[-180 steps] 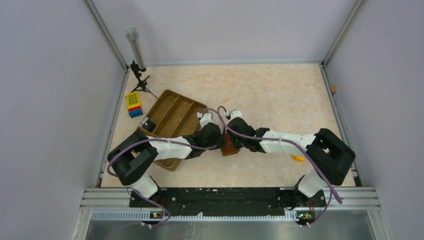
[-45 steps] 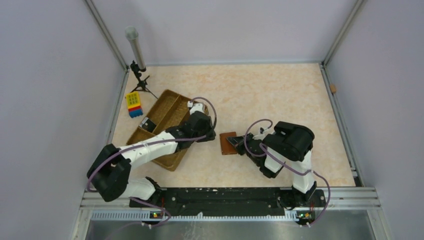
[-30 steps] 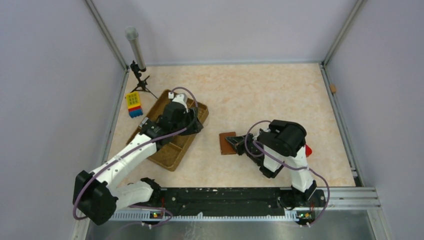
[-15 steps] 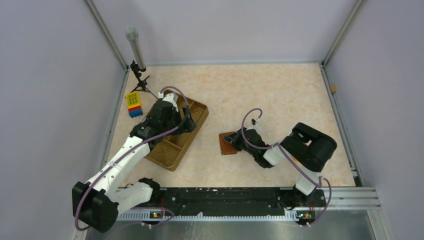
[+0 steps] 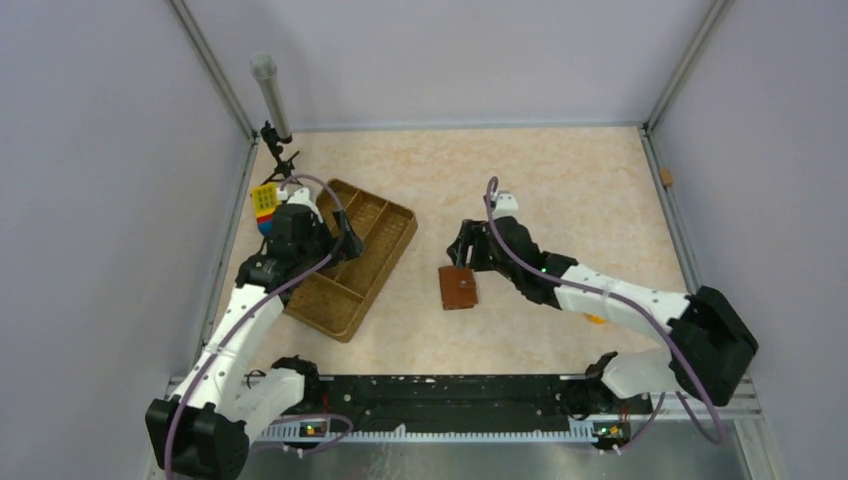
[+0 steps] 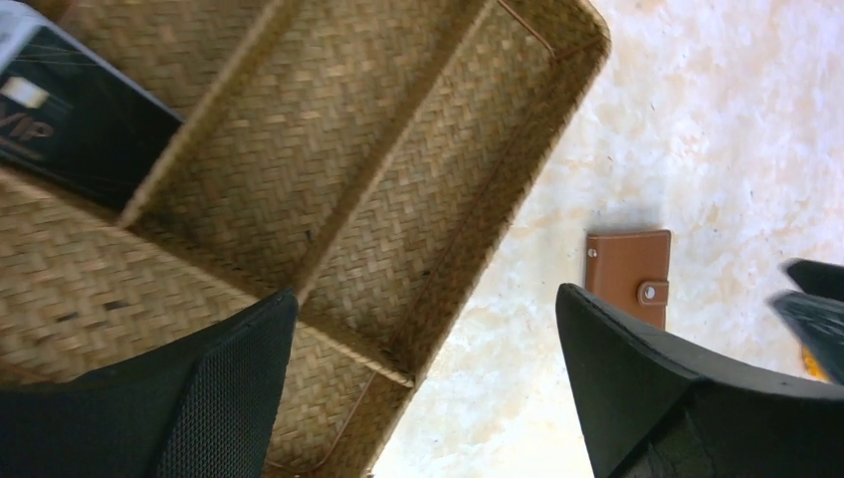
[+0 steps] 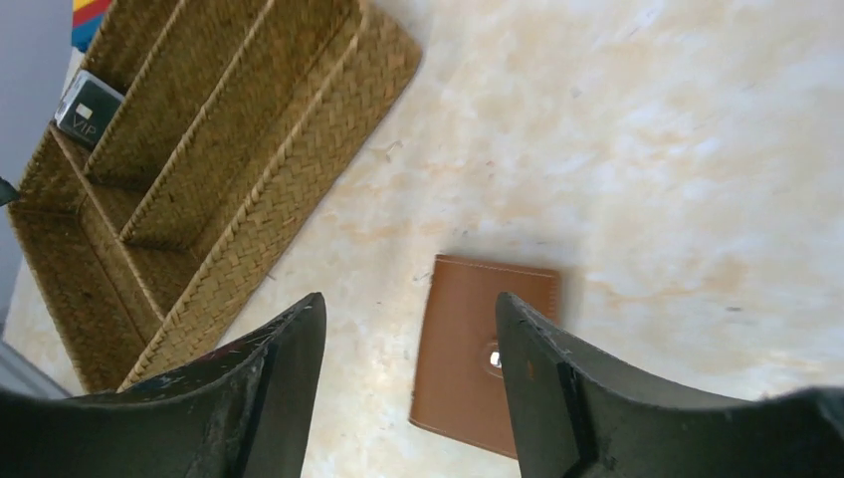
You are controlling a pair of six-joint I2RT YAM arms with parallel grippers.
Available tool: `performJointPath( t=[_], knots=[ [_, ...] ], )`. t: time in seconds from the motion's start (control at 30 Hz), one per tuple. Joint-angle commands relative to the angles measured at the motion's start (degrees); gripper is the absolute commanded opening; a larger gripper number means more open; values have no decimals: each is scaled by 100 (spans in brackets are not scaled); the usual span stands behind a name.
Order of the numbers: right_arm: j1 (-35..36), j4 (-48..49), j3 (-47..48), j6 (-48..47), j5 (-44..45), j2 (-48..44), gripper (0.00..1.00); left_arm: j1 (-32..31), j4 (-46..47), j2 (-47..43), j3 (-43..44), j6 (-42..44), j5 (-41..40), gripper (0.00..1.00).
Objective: Put the credit cards into the card holder
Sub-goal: Reset both arms
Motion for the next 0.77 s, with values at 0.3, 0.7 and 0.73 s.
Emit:
performJointPath(
  t=[0.3, 0.7, 0.73],
  knots=[
    [-389, -2983, -201, -1263, 2981, -3363, 69, 453, -533, -1443, 428, 1220, -830, 99],
    [-389, -2435, -1092, -1902, 3515, -4639, 70, 462, -2, -2041, -187, 1354, -846, 99],
    [-389, -2415, -1127, -1901, 3502, -4626, 70, 462, -14, -2033, -163, 1350, -876, 99]
  ],
)
